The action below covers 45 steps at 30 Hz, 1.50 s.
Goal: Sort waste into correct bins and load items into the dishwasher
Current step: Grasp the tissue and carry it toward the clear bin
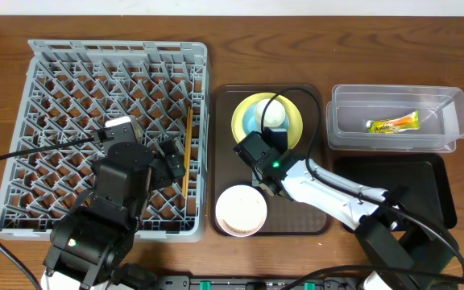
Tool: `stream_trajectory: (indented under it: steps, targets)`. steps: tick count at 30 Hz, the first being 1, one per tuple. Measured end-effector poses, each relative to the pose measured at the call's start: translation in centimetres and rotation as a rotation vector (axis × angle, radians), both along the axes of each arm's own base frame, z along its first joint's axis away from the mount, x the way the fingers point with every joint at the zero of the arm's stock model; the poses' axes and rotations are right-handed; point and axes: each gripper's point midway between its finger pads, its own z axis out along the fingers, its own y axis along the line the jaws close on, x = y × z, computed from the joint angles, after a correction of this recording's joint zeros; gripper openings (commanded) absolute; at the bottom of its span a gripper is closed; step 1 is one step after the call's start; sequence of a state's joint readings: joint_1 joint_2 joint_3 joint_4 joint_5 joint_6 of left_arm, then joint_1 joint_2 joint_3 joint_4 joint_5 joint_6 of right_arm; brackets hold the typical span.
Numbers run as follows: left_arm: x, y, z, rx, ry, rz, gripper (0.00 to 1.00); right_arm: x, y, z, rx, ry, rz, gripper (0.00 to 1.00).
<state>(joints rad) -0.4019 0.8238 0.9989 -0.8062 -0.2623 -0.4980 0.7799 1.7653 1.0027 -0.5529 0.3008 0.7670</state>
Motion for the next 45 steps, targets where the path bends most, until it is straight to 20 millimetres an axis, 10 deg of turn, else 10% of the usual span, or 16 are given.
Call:
stream_trajectory:
  steps: [4,8,13,22,24,27,36,45]
  targets:
    - [0.0,0.0,0.0,0.0,0.0,0.0,1.0,0.6,-1.0,3.1,0.041,-0.04,-0.023,0.01]
    - [0.0,0.0,0.0,0.0,0.0,0.0,1.0,3.1,-3.2,10.5,0.135,-0.229,-0.083,0.01]
    - [0.0,0.0,0.0,0.0,0.0,0.0,1.0,5.3,-10.9,17.4,0.125,-0.432,-0.282,0.01]
    - [0.0,0.0,0.0,0.0,0.0,0.0,1.0,7.3,-23.3,14.6,-0.056,-0.387,-0.622,0.03]
    - [0.0,0.0,0.0,0.0,0.0,0.0,1.0,7.7,-25.0,12.8,-0.085,-0.345,-0.661,0.12]
    - [0.0,0.0,0.0,0.0,-0.001,0.0,1.0,8.7,-26.5,10.0,-0.109,-0.286,-0.665,0.81]
    - [0.0,0.0,0.0,0.0,0.0,0.0,1.0,7.5,-24.7,8.8,-0.094,-0.129,-0.429,0.84]
    - [0.0,0.0,0.0,0.0,0.0,0.0,1.0,3.8,-11.2,17.0,0.297,-0.195,0.04,0.58]
